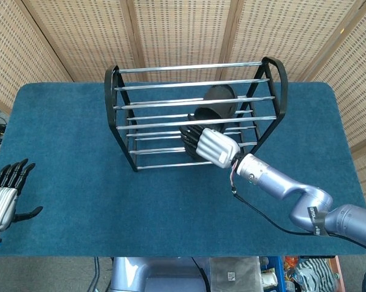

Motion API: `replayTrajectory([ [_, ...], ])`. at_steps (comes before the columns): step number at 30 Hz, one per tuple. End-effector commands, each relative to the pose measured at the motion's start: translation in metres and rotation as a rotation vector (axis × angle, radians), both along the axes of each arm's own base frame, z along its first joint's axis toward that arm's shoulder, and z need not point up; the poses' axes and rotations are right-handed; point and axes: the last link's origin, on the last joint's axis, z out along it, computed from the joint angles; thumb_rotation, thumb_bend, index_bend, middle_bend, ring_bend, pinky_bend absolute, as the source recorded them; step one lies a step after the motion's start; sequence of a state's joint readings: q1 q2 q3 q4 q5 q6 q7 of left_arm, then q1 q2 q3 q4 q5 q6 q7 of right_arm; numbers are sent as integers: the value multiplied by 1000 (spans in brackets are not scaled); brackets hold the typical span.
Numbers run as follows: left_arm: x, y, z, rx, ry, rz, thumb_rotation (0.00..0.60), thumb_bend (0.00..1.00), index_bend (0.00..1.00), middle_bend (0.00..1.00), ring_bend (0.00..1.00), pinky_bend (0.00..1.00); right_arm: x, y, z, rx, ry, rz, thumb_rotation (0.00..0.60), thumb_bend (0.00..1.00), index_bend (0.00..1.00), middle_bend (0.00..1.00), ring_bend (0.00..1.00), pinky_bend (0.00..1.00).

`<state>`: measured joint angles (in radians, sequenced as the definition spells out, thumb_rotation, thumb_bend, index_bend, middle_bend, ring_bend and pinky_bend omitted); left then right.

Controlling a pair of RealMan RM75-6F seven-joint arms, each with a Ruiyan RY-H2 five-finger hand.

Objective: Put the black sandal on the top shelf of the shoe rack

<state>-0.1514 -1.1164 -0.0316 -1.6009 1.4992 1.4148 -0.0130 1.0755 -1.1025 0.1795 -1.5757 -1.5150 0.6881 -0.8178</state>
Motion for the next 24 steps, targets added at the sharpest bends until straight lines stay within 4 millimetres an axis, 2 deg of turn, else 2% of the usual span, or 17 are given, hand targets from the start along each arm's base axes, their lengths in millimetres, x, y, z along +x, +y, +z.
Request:
replayTrajectory([
  [1,0,0,0,0,0,-1,600,177,0,0,0,0,-2,8,2,0,-3,4,600,79,0,0,0,0],
  [4,0,0,0,-1,1,-1,600,178,0,0,0,0,-6,25,5,9,-11,31,600,79,0,0,0,0],
  [6,0,0,0,-3,0,-2,600,178,0,0,0,0,-12,42,9,26,-25,54,600,77,0,0,0,0],
  [10,1,-2,0,-2,1,-8,600,179,0,0,0,0,-28,63,16,52,-62,71,600,59,0,0,0,0],
  [13,3,-4,0,0,2,-18,600,178,0,0,0,0,-53,77,24,76,-122,52,600,27,0,0,0,0],
  [15,5,-7,-1,0,3,-27,600,178,0,0,0,0,-80,85,32,88,-196,5,600,10,0,0,0,0],
  [16,5,-7,-1,0,4,-28,600,177,0,0,0,0,-88,87,34,90,-221,-12,600,2,0,0,0,0],
  [19,7,-10,-1,0,8,-41,600,178,0,0,0,0,-124,96,43,86,-339,-118,600,0,0,0,0,0],
  [21,8,-12,-1,2,9,-48,600,178,0,0,0,0,-140,100,46,79,-398,-171,600,0,0,0,0,0],
  [24,10,-15,-1,8,11,-60,600,178,0,0,0,0,-179,116,52,35,-559,-333,600,0,0,0,0,0],
])
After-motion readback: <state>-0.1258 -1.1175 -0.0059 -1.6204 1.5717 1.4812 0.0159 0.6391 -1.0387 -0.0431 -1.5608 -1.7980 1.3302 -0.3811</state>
